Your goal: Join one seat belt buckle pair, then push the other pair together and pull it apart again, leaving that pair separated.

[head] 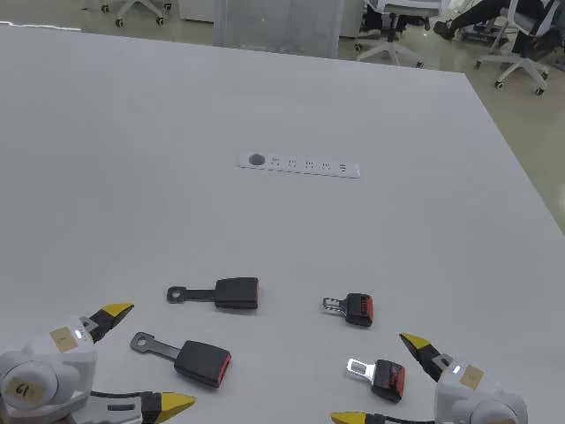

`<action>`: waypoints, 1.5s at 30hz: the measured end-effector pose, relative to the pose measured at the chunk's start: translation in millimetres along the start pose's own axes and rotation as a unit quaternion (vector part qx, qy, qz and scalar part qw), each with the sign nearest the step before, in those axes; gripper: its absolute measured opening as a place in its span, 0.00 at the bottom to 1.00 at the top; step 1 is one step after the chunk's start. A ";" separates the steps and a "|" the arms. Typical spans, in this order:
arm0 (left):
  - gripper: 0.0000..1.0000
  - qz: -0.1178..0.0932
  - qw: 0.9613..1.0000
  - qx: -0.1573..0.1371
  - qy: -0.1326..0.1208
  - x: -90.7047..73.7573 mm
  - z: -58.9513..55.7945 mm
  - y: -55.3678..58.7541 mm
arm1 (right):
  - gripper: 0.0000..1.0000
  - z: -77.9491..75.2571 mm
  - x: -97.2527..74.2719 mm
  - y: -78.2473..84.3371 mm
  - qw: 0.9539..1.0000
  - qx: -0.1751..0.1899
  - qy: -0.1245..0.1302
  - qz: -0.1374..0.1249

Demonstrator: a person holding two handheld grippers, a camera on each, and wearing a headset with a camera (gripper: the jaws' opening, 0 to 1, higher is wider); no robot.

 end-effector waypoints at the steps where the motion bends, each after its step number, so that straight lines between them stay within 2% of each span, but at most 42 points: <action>1: 1.00 0.000 1.000 0.000 0.000 0.1 0.1 0.1 | 0.98 -0.2 -0.1 0.3 1.000 0.000 0.000 0.001; 16: 1.00 0.007 1.000 -0.006 0.000 -2.6 0.9 6.8 | 0.99 0.1 1.9 3.3 1.000 0.002 -0.003 0.004; 45: 1.00 0.012 1.000 -0.011 0.007 -3.8 -3.9 9.7 | 0.99 0.2 1.5 4.9 1.000 0.009 -0.002 0.002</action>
Point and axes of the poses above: the centre of the closed fingertips' face, and the gripper's own axes: x roughly forward along the fingers, z roughly to its left, y roughly out of its underside, the point moved 3 cm from there along -x, roughly backward along the fingers, and after that the axes turned 6 degrees about -y, right-handed, at the moved point
